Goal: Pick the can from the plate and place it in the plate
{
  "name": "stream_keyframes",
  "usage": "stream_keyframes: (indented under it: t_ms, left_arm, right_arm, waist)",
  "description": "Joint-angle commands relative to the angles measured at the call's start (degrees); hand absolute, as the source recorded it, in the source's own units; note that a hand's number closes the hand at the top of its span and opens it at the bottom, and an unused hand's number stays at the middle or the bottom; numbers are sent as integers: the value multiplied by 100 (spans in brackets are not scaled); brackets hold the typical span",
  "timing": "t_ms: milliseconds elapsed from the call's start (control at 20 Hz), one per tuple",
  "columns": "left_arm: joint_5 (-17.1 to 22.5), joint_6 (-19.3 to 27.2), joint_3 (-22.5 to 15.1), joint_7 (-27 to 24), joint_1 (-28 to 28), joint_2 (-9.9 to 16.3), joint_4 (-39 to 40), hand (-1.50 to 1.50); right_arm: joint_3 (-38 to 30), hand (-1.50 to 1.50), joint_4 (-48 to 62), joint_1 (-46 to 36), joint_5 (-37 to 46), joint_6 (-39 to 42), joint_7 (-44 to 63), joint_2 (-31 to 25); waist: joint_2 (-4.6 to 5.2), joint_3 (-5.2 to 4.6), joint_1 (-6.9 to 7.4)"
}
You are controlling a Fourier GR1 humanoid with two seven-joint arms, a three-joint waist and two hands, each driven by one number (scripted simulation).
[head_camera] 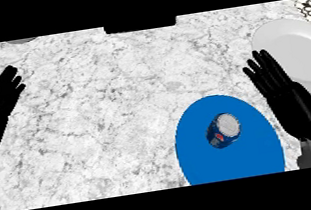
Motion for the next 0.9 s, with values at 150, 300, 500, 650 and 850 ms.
stream_keyframes:
  t_ms: [150,300,500,650,850]
  left_arm:
    - [-120,329,-528,92,607,-810,336,0]
    - [88,260,-616,251,644,-1008,478,0]
    - [-55,597,-928,44,757,-1797,771,0]
    - [-324,785,-1189,-150,1377,-1917,246,0]
    - [-285,699,-881,174,1013,-1915,566,0]
  right_arm:
    - [-328,150,161,-1915,-276,1086,317,-888]
    - [-159,150,-251,-2268,1465,1385,50,-2275]
    - [-533,-150,1880,-2517,1423,933,-1300,-1147]
    - [-793,-150,2680,-2685,1070,1623,-2076,-1121]
    - [-726,-150,2848,-3106,1270,2221,-1950,-1394]
  waist:
    - [191,123,316]
    - [112,-66,222]
    - [200,138,162]
    - [156,140,159]
    - [133,132,41]
